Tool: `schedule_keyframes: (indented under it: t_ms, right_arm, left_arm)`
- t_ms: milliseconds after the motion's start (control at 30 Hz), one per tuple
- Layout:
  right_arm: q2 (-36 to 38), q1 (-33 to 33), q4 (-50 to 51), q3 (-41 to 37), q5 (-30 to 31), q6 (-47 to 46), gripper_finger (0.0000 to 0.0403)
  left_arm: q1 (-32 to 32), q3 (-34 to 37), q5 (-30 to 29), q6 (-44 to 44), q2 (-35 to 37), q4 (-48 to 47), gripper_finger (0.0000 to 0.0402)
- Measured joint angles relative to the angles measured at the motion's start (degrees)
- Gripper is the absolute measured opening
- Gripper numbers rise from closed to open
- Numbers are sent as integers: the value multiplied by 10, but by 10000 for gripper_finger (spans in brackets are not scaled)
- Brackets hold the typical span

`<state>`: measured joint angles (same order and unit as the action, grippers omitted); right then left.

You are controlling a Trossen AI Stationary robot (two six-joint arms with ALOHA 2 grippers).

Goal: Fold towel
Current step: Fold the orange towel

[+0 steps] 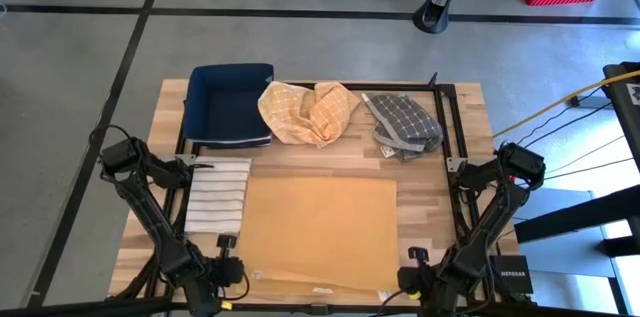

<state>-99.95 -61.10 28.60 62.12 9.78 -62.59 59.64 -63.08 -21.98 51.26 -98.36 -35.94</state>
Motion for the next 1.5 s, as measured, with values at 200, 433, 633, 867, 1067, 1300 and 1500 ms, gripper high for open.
schedule_keyframes:
  t_ms: [200, 433, 633, 867, 1067, 1300, 1500]
  right_arm:
    - [0, 0, -6, 0, 1, -1, 21]
    - [0, 0, -10, 0, 1, -2, 81]
    - [0, 0, -16, 0, 0, -8, 132]
    - [0, 0, -16, 1, -10, -17, 153]
    - [0, 0, -16, 1, 26, -1, 154]
    - [0, 0, -16, 1, 151, 29, 154]
    - [0, 0, -15, 1, 178, 29, 154]
  left_arm:
    - [0, 0, 0, 6, -2, 1, 1]
    - [0, 0, 32, 9, -2, 14, 1]
    - [-1, 0, 38, 16, -2, 15, 26]
    - [-12, -6, 134, 40, -2, 5, 119]
    - [-39, -30, 211, 131, 7, 2, 137]
    - [-59, -20, 6, 99, -2, 8, 125]
    - [-74, 1, 135, 114, -38, 18, 119]
